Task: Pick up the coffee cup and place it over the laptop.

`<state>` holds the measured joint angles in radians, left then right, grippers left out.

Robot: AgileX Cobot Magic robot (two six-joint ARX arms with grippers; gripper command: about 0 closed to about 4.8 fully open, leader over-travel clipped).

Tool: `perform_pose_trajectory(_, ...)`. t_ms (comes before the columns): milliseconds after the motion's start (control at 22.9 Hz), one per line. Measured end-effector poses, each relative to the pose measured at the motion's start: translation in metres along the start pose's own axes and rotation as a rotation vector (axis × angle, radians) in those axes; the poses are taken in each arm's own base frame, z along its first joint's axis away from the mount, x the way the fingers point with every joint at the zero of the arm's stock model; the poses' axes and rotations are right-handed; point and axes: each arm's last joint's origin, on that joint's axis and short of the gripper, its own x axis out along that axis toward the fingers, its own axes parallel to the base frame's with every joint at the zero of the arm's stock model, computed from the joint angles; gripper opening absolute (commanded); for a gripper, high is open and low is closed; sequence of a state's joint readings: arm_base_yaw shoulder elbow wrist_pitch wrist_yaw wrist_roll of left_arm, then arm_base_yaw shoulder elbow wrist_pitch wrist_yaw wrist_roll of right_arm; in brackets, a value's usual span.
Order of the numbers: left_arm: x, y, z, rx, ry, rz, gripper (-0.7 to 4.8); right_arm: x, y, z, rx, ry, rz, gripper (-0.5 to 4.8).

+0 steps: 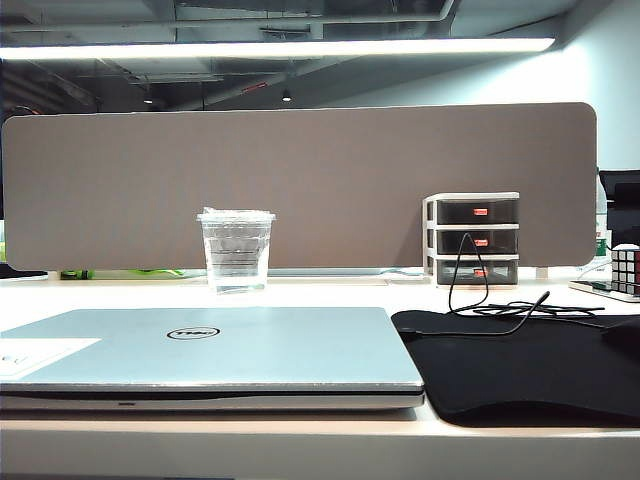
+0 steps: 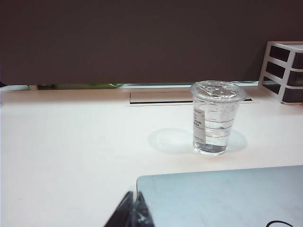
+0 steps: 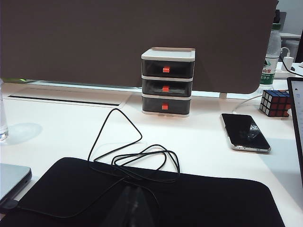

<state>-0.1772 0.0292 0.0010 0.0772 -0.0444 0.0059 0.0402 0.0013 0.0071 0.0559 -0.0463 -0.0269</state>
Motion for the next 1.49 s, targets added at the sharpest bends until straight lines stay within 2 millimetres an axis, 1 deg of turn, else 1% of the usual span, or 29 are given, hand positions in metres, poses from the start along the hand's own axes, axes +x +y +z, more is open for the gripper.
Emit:
perform_pose_trajectory(613, 0.000, 0.000, 0.000, 0.000, 0.000, 0.000, -0.05, 0.000, 0.000, 0.000, 0.000, 0.000, 0.000, -0.06)
perform_pose_trajectory(700, 0.000, 0.000, 0.000, 0.000, 0.000, 0.000, -0.05, 0.000, 0.001, 0.000, 0.024, 0.000, 0.023, -0.06)
perform_pose_trajectory(788, 0.000, -0.001, 0.000, -0.053, 0.000, -0.018, -0.05, 0.000, 0.003, -0.001, 0.066, 0.008, 0.103, -0.06)
perform_pose_trajectory(875, 0.000, -0.003, 0.000, -0.136, 0.005, -0.092, -0.05, -0.001, 0.007, -0.003, 0.102, 0.037, 0.232, -0.06)
perform_pose_trajectory(919, 0.000, -0.005, 0.000, -0.161, 0.011, -0.156, -0.05, -0.002, 0.009, -0.003, 0.110, 0.046, 0.316, -0.06)
perform_pose_trajectory(1050, -0.001, -0.009, 0.000, -0.207, 0.030, -0.308, -0.04, -0.003, 0.013, -0.003, 0.116, 0.051, 0.476, -0.06)
perform_pose_trajectory(1138, -0.002, -0.009, 0.000, -0.220, 0.034, -0.330, -0.03, -0.004, 0.014, -0.003, 0.117, 0.052, 0.507, -0.06)
perform_pose_trajectory(1181, -0.002, -0.009, 0.000, -0.224, 0.036, -0.331, 0.01, -0.004, 0.014, -0.003, 0.118, 0.052, 0.515, -0.06)
perform_pose_trajectory(1313, -0.002, -0.009, 0.000, -0.224, 0.032, -0.331, 1.06, -0.004, 0.015, -0.005, 0.123, 0.066, 0.521, -0.05)
perform_pose_trajectory(1356, -0.002, -0.009, 0.002, -0.219, 0.015, -0.333, 1.15, -0.004, 0.015, -0.007, 0.132, 0.097, 0.521, -0.06)
perform_pose_trajectory(1488, -0.002, -0.009, 0.007, -0.213, -0.034, -0.338, 1.17, -0.005, 0.015, -0.014, 0.154, 0.162, 0.520, -0.06)
